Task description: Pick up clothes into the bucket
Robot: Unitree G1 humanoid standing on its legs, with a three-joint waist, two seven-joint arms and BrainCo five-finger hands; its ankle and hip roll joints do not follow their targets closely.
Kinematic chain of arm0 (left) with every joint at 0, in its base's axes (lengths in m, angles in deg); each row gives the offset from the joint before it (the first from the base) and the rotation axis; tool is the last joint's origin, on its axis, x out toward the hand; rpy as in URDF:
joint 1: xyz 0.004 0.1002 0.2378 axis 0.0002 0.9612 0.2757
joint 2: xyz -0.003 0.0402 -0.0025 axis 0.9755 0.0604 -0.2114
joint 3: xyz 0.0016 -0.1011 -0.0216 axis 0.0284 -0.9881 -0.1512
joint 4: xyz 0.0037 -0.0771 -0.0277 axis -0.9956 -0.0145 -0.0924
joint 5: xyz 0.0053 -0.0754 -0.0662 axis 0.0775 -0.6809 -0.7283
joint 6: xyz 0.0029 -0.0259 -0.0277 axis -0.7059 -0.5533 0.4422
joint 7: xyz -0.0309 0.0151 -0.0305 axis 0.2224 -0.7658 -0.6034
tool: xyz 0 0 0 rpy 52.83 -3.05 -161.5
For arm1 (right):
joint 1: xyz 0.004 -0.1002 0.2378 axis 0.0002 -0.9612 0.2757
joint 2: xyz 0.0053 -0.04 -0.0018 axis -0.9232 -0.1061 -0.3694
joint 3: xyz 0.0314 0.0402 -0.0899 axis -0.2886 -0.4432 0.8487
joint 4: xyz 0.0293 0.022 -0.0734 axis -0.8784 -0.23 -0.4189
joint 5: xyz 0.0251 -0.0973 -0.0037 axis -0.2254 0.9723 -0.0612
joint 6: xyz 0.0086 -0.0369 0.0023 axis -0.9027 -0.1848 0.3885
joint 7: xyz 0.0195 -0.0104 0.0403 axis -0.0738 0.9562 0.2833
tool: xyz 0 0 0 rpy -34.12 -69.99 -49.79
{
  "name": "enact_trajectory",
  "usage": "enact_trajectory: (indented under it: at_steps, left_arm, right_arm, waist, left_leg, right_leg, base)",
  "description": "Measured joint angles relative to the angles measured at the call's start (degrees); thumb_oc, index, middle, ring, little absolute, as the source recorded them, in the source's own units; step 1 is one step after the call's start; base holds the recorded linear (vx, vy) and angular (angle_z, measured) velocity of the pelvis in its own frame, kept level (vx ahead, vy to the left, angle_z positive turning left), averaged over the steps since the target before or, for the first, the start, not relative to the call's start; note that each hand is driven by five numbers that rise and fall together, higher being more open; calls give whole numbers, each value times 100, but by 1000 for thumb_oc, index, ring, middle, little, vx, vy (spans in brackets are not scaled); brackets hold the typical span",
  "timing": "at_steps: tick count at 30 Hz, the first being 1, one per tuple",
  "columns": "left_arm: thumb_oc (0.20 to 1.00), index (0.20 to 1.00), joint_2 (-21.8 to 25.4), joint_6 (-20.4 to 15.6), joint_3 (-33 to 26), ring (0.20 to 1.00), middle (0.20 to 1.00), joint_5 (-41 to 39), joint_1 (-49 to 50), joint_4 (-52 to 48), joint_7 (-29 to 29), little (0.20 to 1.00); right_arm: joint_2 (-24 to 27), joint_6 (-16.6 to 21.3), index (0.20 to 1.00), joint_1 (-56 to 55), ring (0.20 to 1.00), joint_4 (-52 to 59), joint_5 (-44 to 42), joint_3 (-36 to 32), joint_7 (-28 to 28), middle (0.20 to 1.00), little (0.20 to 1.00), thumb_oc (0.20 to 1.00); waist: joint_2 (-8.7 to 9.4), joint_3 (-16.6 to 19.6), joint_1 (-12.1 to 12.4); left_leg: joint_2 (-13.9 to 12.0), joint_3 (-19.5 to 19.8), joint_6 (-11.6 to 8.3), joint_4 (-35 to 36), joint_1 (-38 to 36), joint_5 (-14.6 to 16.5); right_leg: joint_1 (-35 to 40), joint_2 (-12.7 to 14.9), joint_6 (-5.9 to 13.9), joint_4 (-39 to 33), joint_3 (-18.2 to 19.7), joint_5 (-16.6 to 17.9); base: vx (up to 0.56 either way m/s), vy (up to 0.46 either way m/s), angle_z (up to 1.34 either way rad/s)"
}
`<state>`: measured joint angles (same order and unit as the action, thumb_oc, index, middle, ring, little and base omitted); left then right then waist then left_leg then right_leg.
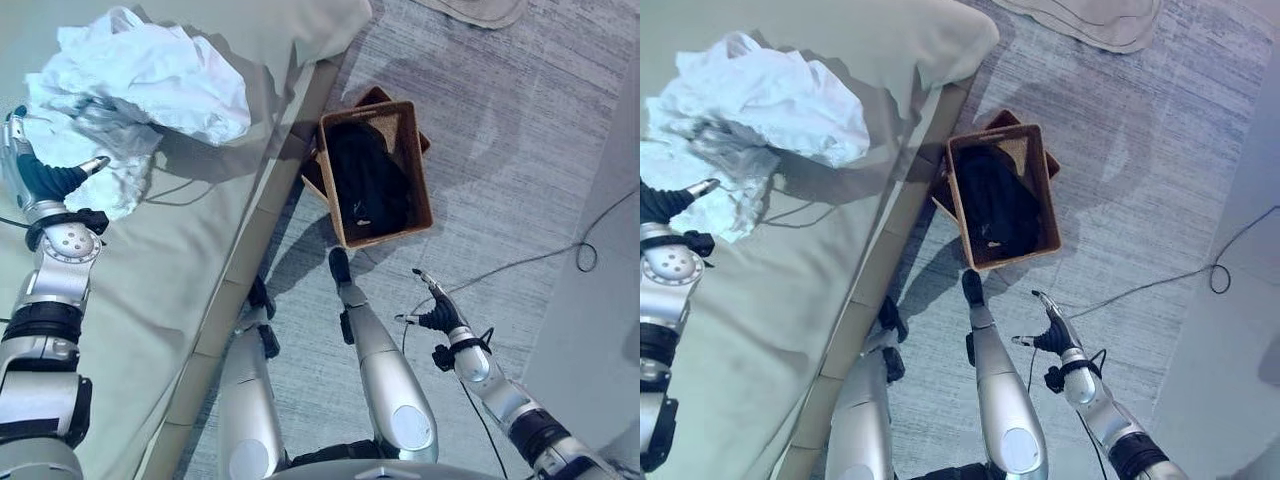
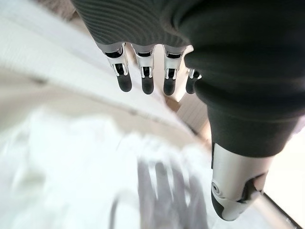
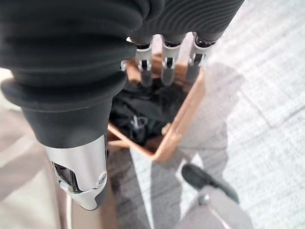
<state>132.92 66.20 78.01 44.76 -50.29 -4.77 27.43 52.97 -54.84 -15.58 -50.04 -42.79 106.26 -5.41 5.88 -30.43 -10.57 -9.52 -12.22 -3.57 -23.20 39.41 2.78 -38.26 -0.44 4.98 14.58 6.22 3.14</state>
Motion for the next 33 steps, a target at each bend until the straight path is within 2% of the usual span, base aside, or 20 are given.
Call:
enact_trajectory:
  at_steps: [2, 6, 9, 13, 14, 15, 20, 24, 27, 28, 31, 32, 33]
  left_arm:
    - [1000, 1000, 26, 7, 251, 1000, 1000, -27, -362, 298, 26, 1000]
    - [1000, 1000, 217, -18, 326, 1000, 1000, -64, -902, 466, 35, 1000]
    - [1000, 1000, 409, -79, 648, 1000, 1000, -175, -1184, 470, 49, 1000]
    - [1000, 1000, 588, -96, 785, 1000, 1000, -264, -1599, 541, 46, 1000]
    - [288, 288, 610, -102, 839, 288, 288, -266, -1742, 579, 35, 288]
    - [200, 200, 636, -128, 957, 200, 200, -267, -1967, 714, 12, 200]
    - [200, 200, 766, -101, 1014, 200, 200, -400, -2553, 963, -12, 200]
    - [200, 200, 752, -98, 970, 200, 200, -441, -2407, 804, -12, 200]
    - [200, 200, 703, -83, 860, 200, 200, -446, -1644, 302, 30, 200]
    - [200, 200, 702, -81, 823, 200, 200, -461, -1409, 151, 30, 200]
    - [200, 200, 538, -125, 389, 200, 200, -551, -307, -795, 66, 200]
    - [200, 200, 529, -153, 285, 200, 200, -577, -40, -963, 88, 200]
    - [200, 200, 502, -191, -42, 200, 200, -664, 554, -1496, 132, 200]
  right_arm:
    - [-1, 42, 1000, 18, 1000, 201, -121, -1, -44, 1000, 1000, 1000]
    - [-80, 188, 1000, 55, 1000, 486, -296, 84, -75, 1000, 1000, 1000]
    - [-206, 258, 1000, 87, 1000, 597, -475, 101, -94, 1000, 1000, 1000]
    - [-235, 379, 1000, 115, 1000, 866, -647, 121, -100, 1000, 1000, 1000]
    - [-239, 398, 1000, 116, 1000, 912, -709, 122, -99, 1000, 1000, 1000]
    - [-244, 426, 1000, 115, 1000, 956, -792, 132, -99, 1000, 1000, 1000]
    - [-317, 522, 1000, 107, 1000, 1099, -920, 145, -84, 1000, 1000, 1000]
    - [-428, 534, 1000, 106, 1000, 1094, -962, 360, -46, 1000, 1000, 1000]
    - [-450, 538, 1000, 175, 1000, 1111, -959, 463, -25, 1000, 1000, 1000]
    - [-452, 537, 1000, 196, 1000, 1112, -958, 470, -23, 1000, 1000, 1000]
    - [-409, 538, 1000, 207, 1000, 1166, -942, 432, -27, 1000, 1000, 1000]
    - [-401, 510, 1000, 317, 1000, 1149, -932, 382, -16, 1000, 1000, 1000]
    - [-384, 464, 1000, 350, 1000, 1151, -887, 291, 10, 1000, 1000, 1000]
  waist:
    - [53, -4, -88]
    - [270, 3, -162]
    - [298, 21, -98]
    - [308, 27, -112]
    - [308, 27, -113]
    - [311, 29, -106]
    - [342, 49, -114]
    - [397, 86, -133]
    - [398, 87, -132]
    - [397, 87, -64]
    - [396, 86, 18]
    - [346, 52, 190]
    - [372, 71, 240]
  left_leg:
    - [-92, 150, 17, -480, 500, 209]
    - [-92, 374, 100, -812, 1104, 286]
    - [-151, 532, 80, -977, 1388, 319]
    - [-191, 696, 55, -1203, 1834, 341]
    - [-194, 761, 55, -1268, 1958, 341]
    - [-209, 839, 58, -1361, 2108, 344]
    - [-205, 985, 119, -1460, 2316, 389]
    - [-101, 981, 129, -1348, 2203, 341]
    - [23, 883, 208, -1099, 1748, 284]
    - [62, 868, 248, -1016, 1632, 255]
    - [160, 747, 213, -656, 1118, 167]
    - [207, 754, 237, -564, 999, 95]
    - [269, 750, 210, -393, 762, 64]
  right_leg:
    - [-257, -50, -6, 80, -55, 2]
    - [-657, -96, -1, 163, -141, 25]
    - [-800, -147, -3, 171, -260, 26]
    - [-1081, -193, 45, 166, -376, 42]
    - [-1156, -220, 41, 175, -393, 45]
    - [-1236, -234, 43, 173, -441, 50]
    - [-1304, -253, 59, 152, -513, 68]
    - [-1229, -165, 106, 145, -518, 111]
    - [-912, -54, 82, 84, -493, 140]
    - [-813, -4, 85, 61, -492, 142]
    - [-465, 99, 82, -42, -479, 114]
    - [-364, 157, 97, -31, -493, 92]
    - [-226, 175, 105, -11, -504, 15]
  base:
    - [-3, 12, -4]
    - [5, -13, 8]
    - [18, -52, 8]
    - [9, -30, 0]
    - [0, 0, 0]
    - [20, -29, 3]
    - [12, -19, 3]
    - [-11, 4, 9]
    - [-30, -6, 11]
    - [-46, -62, 9]
    - [-30, -59, 10]
    - [-33, -73, 17]
    - [-16, -34, 23]
